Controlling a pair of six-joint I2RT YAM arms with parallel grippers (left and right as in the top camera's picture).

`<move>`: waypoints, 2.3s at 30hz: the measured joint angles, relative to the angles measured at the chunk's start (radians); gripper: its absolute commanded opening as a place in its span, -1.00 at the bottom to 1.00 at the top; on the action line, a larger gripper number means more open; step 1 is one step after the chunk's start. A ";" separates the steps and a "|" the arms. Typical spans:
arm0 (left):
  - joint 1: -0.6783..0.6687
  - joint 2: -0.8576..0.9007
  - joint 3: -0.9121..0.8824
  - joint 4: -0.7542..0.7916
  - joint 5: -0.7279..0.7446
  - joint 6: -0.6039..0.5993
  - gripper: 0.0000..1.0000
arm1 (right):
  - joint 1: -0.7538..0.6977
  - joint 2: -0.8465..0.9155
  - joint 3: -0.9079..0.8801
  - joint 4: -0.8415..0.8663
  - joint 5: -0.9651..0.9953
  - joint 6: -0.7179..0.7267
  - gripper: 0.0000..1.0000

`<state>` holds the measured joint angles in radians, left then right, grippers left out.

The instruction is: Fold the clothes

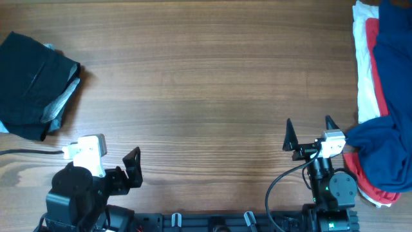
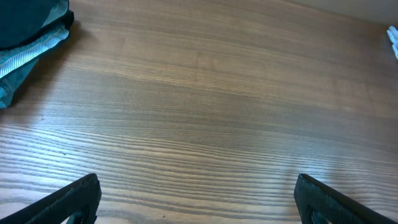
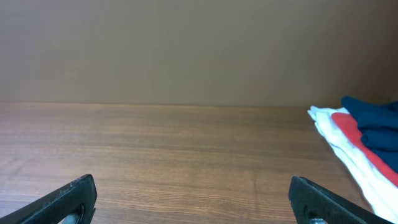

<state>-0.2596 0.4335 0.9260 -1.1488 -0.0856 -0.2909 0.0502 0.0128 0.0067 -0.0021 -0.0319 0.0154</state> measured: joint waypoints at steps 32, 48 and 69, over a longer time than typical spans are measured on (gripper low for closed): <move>0.251 -0.319 -0.370 0.259 0.020 -0.001 0.99 | 0.000 0.000 0.000 0.002 -0.005 0.029 0.99; 0.253 -0.422 -0.868 1.299 0.158 0.208 0.99 | 0.000 0.000 0.000 0.002 -0.005 0.030 0.99; 0.239 -0.421 -0.917 1.088 0.193 0.188 0.99 | 0.000 0.000 0.000 0.001 -0.005 0.030 1.00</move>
<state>-0.0204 0.0128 0.0086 -0.0605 0.1070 -0.1028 0.0502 0.0124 0.0067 -0.0010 -0.0372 0.0456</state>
